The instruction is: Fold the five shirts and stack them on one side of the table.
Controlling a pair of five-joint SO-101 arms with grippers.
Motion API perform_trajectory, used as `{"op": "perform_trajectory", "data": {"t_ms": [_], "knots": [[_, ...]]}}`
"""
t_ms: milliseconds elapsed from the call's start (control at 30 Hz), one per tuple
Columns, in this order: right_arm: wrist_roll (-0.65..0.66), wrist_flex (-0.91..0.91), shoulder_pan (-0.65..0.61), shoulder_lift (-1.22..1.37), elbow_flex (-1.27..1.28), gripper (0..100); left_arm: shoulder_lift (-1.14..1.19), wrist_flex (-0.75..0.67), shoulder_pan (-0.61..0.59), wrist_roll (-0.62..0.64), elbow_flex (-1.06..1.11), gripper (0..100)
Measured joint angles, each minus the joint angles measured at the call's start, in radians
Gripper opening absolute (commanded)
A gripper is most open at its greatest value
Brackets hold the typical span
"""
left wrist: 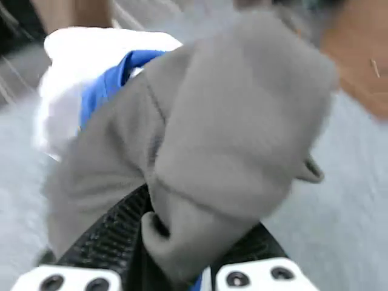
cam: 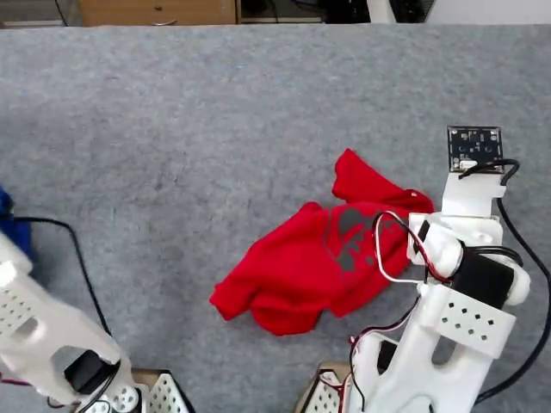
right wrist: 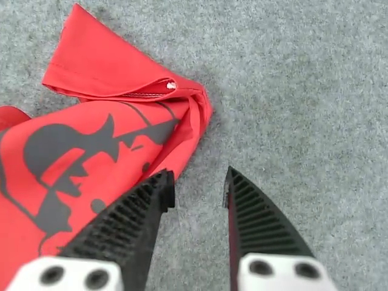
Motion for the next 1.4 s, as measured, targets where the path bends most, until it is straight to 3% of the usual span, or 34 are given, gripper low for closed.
{"op": "perform_trajectory", "data": {"t_ms": [233,567,833,1233,1400], "knots": [[0.0,0.0,0.0,0.0,0.002,15.3,0.0,0.048,0.195,0.0,0.15,2],[0.0,0.0,0.0,0.0,0.005,15.3,-0.032,0.068,0.394,0.0,0.114,2],[0.0,0.0,0.0,0.0,0.005,15.3,-0.048,0.068,0.391,0.003,-0.035,2],[0.0,0.0,0.0,0.0,0.005,15.3,0.018,0.068,0.377,0.002,0.094,2],[0.0,0.0,0.0,0.0,0.005,15.3,0.035,0.068,0.315,0.002,0.094,2]]}}
